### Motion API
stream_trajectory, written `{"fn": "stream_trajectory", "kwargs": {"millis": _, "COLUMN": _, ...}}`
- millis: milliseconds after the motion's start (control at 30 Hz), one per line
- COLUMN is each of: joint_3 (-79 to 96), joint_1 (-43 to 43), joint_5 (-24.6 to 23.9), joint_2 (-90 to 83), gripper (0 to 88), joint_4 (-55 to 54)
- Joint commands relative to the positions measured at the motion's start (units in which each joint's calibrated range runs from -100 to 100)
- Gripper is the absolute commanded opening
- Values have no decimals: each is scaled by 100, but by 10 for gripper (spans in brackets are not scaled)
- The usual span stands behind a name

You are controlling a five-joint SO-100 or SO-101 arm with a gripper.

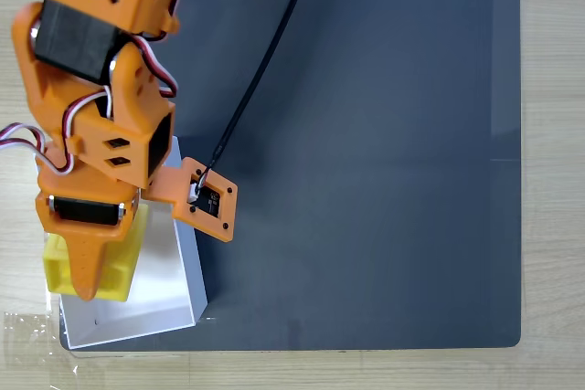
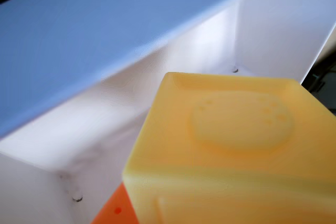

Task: Grasp a yellow block and put it in the box

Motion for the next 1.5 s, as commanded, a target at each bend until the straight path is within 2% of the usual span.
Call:
{"fn": "stream_trajectory", "kwargs": {"millis": 0, "joint_3": -349, "joint_1": -78, "joint_5": 35, "joint_2": -178, "gripper": 322, "joint_4": -26}}
{"fn": "stream_trajectory", "kwargs": {"millis": 1033, "joint_3": -286, "joint_1": -330, "joint_5": 40, "joint_2": -779, "gripper": 330, "joint_4": 314}}
{"fn": "stream_trajectory", "kwargs": {"millis": 1267, "joint_3": -340, "joint_1": -330, "joint_5": -13, "joint_2": -1449, "gripper": 322, "joint_4": 349}}
{"fn": "stream_trajectory", "kwargs": {"millis": 1333, "joint_3": -268, "joint_1": -356, "joint_5": -133, "joint_2": -1966, "gripper": 321, "joint_4": 620}}
{"fn": "stream_trajectory", "kwargs": {"millis": 1367, "joint_3": -250, "joint_1": -364, "joint_5": -422, "joint_2": -2508, "gripper": 320, "joint_4": 1187}}
{"fn": "stream_trajectory", "kwargs": {"millis": 1467, "joint_3": -250, "joint_1": -465, "joint_5": -794, "joint_2": -3347, "gripper": 279, "joint_4": 2417}}
